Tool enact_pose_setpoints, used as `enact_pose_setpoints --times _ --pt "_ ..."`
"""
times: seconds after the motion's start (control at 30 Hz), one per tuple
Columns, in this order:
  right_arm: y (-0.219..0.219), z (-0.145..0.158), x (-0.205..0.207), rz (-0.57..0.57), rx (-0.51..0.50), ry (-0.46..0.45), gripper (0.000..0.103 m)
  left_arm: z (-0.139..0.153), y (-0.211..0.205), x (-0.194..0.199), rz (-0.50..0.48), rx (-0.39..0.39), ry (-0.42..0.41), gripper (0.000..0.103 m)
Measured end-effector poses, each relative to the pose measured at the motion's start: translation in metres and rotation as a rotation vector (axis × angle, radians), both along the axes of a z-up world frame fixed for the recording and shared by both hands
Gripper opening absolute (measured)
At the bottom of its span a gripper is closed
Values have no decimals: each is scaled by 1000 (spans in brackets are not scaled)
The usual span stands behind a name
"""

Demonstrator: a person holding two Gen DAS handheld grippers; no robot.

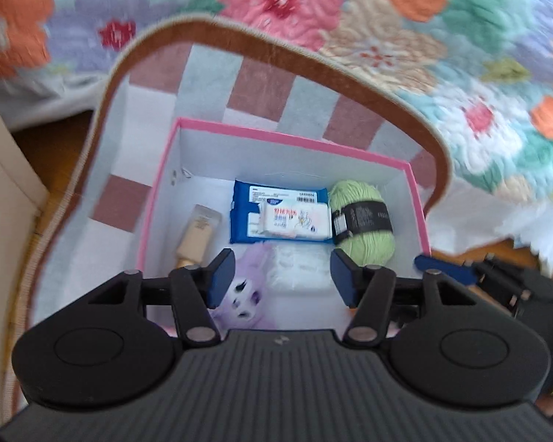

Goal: Organize objects

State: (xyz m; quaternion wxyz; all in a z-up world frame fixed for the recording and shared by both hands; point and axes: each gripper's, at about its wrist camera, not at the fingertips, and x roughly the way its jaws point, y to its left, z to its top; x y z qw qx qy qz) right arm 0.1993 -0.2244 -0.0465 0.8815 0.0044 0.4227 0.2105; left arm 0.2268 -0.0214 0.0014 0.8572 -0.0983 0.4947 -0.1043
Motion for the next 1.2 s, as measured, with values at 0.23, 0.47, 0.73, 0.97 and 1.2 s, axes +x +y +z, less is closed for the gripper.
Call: enact_pose_setpoints --times 0.23,0.47,0.73,0.97,1.2 --pt "-8 37 -45 -2 26 0 67 32 3 -55 -31 23 13 62" --pt "-23 49 -78 -45 89 46 67 53 6 -105 -35 64 -21 66" --pt "-32 53 -109 -66 77 56 68 58 15 -139 -18 59 -11 68" --pt "-19 58 -134 -75 -9 44 71 55 21 -155 -11 70 -15 72" --pt "-9 57 -154 -111 -78 -8 78 48 23 -162 -44 71 -16 76"
